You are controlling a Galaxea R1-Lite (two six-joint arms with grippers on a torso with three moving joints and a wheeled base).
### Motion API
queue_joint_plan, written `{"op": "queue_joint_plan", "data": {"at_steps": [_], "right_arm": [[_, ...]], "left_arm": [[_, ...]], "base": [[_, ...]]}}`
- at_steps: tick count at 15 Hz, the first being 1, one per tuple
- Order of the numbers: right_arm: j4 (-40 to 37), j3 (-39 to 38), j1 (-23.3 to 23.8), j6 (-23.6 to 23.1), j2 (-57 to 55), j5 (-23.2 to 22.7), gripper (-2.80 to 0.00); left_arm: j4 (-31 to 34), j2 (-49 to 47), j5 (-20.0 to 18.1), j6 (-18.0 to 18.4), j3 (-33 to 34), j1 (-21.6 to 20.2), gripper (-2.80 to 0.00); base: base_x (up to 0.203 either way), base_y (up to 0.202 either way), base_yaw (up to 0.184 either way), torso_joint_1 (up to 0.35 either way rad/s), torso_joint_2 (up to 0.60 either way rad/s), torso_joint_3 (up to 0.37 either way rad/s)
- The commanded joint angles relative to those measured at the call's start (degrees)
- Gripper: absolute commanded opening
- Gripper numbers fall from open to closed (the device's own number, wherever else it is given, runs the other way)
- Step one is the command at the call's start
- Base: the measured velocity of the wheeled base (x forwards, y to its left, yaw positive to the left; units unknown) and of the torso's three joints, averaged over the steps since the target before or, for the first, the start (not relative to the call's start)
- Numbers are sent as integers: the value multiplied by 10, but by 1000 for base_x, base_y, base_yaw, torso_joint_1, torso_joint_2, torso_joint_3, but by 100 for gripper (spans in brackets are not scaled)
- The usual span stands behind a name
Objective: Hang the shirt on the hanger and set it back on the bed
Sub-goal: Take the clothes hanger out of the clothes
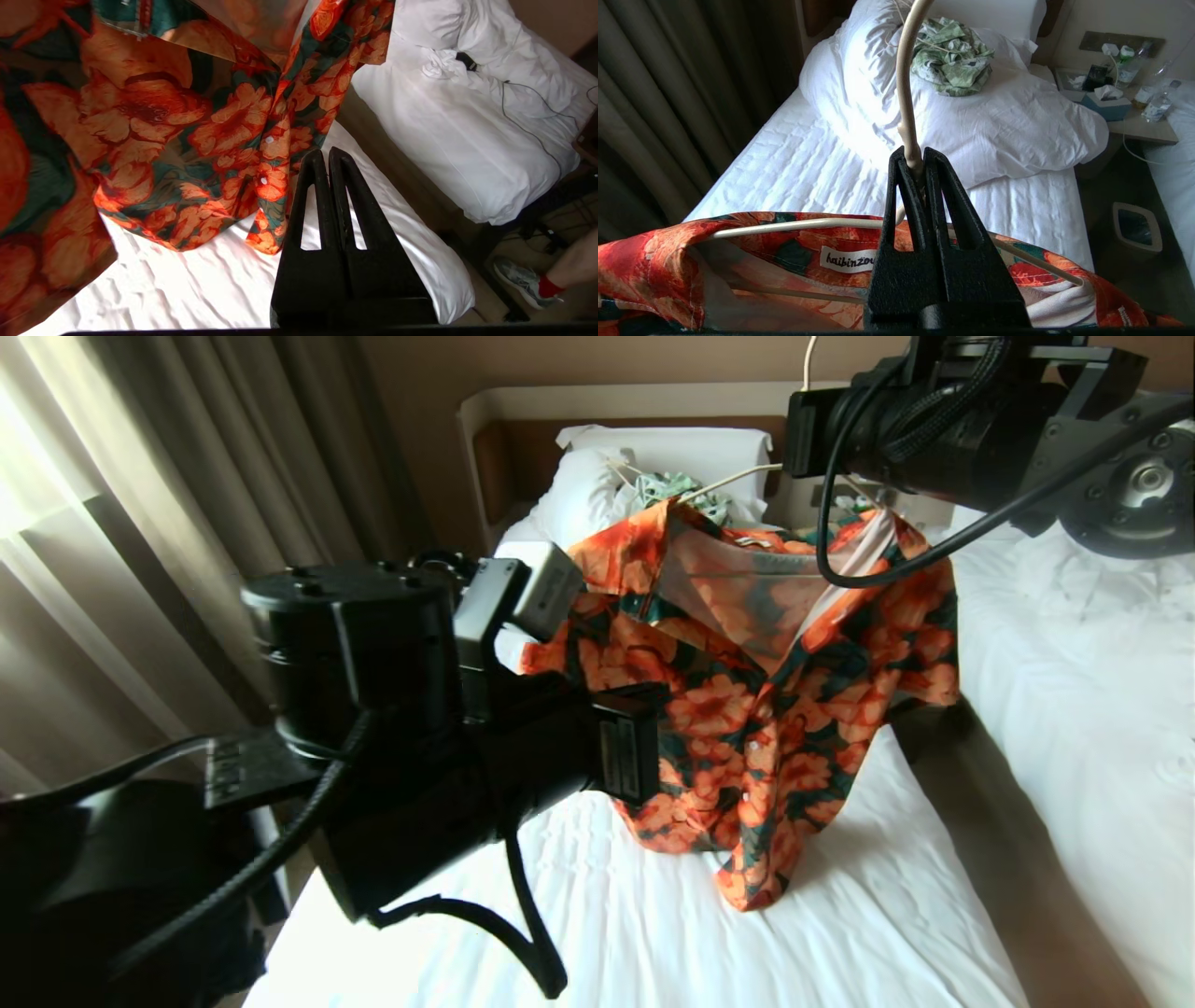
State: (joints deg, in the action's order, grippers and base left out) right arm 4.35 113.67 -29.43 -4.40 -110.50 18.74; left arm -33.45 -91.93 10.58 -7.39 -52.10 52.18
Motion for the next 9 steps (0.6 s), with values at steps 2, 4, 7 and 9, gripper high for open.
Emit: {"op": "queue_joint_plan", "data": {"at_steps": [2,4,7,9], "right_arm": [[-2,0,-9,16,1,1,-280],[-2,0,-13,17,3,1,-280],[-2,0,-23,20,8,1,-280],[-2,0,-25,19,11,0,-280]], "left_arm": [[-3,-75,3,-3,-49,-1,0],[-3,-104,3,-4,-83,-11,0],[-27,-142,0,-3,-127,-45,0],[-34,-159,1,-1,-148,-67,0]], "base": [[0,0,0,0,0,0],[0,0,0,0,0,0],[0,0,0,0,0,0],[0,0,0,0,0,0]]}}
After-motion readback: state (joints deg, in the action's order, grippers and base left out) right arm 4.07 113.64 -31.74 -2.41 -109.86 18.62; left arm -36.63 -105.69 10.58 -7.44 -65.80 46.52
